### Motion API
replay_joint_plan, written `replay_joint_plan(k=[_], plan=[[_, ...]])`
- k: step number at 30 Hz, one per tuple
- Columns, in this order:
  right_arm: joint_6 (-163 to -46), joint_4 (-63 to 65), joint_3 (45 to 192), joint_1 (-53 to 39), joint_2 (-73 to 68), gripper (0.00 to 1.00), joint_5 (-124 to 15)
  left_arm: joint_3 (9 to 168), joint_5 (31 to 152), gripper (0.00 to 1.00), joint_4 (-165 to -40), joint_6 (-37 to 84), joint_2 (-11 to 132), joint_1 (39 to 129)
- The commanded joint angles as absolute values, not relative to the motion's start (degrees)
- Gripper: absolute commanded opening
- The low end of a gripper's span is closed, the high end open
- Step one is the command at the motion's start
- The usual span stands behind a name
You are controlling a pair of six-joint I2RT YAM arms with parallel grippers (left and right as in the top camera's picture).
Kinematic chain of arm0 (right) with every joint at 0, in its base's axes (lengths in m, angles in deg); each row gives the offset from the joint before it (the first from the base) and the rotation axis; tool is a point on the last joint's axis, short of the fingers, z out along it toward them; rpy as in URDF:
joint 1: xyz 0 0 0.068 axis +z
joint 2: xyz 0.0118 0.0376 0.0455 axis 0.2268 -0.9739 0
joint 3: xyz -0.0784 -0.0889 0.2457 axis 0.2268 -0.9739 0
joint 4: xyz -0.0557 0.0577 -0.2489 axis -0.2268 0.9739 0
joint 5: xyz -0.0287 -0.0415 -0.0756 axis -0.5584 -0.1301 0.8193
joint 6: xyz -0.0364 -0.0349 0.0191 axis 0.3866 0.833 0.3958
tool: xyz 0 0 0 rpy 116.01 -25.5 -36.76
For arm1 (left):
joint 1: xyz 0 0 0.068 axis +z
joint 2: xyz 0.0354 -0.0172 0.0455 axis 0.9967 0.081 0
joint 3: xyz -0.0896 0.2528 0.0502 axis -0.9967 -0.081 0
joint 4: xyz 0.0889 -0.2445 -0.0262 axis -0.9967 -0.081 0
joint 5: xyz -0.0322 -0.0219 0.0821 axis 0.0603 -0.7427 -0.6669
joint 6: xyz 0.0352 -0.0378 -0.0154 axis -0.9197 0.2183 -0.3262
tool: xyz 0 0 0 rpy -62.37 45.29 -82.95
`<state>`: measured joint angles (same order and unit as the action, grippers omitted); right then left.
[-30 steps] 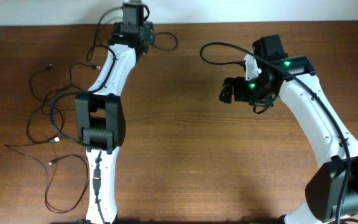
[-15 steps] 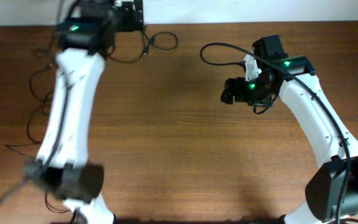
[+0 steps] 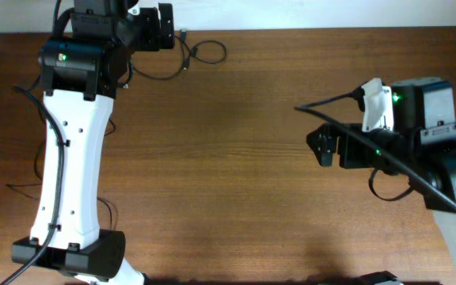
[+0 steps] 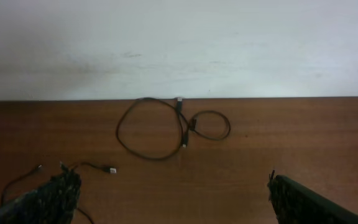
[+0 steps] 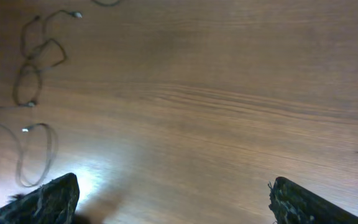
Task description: Untangle cables
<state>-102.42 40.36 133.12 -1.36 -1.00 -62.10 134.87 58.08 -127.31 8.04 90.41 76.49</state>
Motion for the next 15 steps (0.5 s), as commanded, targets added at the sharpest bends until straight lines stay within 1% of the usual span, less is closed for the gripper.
replay_joint_plan(k=[1,8,11,13,15], plan=[[-101.29,40.27,134.06,-1.54,-0.52,0.99,-52.72,134.59,58.47,0.99,-127.4,8.17,90.6,76.51],[-101.33,37.78,134.06,-1.56,-0.52,0.99,-51.24,134.59,58.49,0.99,-127.4,8.17,90.6,76.51],[-101.33,37.27,133.71,-2.0,1.6,0.99,-47.65,134.59,58.49,0.99,-127.4,8.17,90.6,76.54],[-101.31,33.47,132.11,-2.0,5.21,0.99,-44.11,134.59,58.49,0.99,-127.4,8.17,90.6,76.51],[-101.29,27.53,128.9,-2.0,8.96,0.99,-43.41,134.59,58.49,0.99,-127.4,8.17,90.6,76.51]])
